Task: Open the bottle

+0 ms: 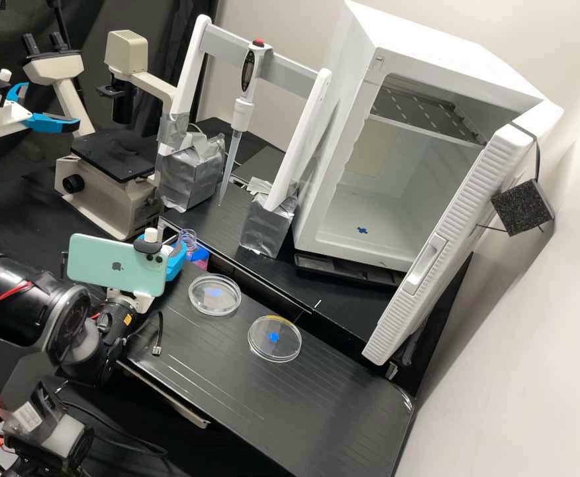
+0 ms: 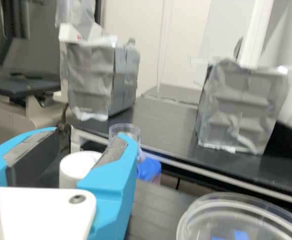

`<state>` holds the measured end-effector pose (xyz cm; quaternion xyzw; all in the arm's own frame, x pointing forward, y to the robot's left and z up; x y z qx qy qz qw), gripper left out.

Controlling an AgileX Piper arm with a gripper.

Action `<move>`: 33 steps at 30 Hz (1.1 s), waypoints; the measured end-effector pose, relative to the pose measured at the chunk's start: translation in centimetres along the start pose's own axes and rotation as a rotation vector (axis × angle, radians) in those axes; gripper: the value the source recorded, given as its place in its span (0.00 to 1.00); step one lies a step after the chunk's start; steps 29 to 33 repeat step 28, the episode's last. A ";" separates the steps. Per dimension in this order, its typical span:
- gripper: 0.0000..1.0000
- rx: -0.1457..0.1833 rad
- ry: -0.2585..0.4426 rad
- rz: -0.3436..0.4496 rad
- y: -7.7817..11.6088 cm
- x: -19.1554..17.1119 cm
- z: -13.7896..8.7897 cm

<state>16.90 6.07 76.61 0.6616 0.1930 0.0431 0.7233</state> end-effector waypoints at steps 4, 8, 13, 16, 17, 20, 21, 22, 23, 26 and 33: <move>1.00 -0.007 0.030 0.039 0.7 -0.3 -0.5; 1.00 -0.019 0.060 0.095 1.9 -0.8 -0.8; 1.00 -0.001 0.050 0.225 3.9 -1.8 -0.8; 1.00 0.025 -0.002 0.296 4.6 -2.0 -0.3; 1.00 0.033 -0.022 0.319 4.9 -2.0 -0.1; 1.00 0.040 -0.077 0.388 5.8 -1.8 0.3; 1.00 0.041 -0.082 0.399 6.0 -1.7 0.4; 1.00 0.045 -0.084 0.408 6.2 -1.5 0.5; 1.00 0.051 -0.086 0.413 6.4 -1.4 0.6; 1.00 0.103 -0.085 0.427 7.0 -1.0 1.0; 1.00 0.131 -0.091 0.437 7.2 -0.9 1.3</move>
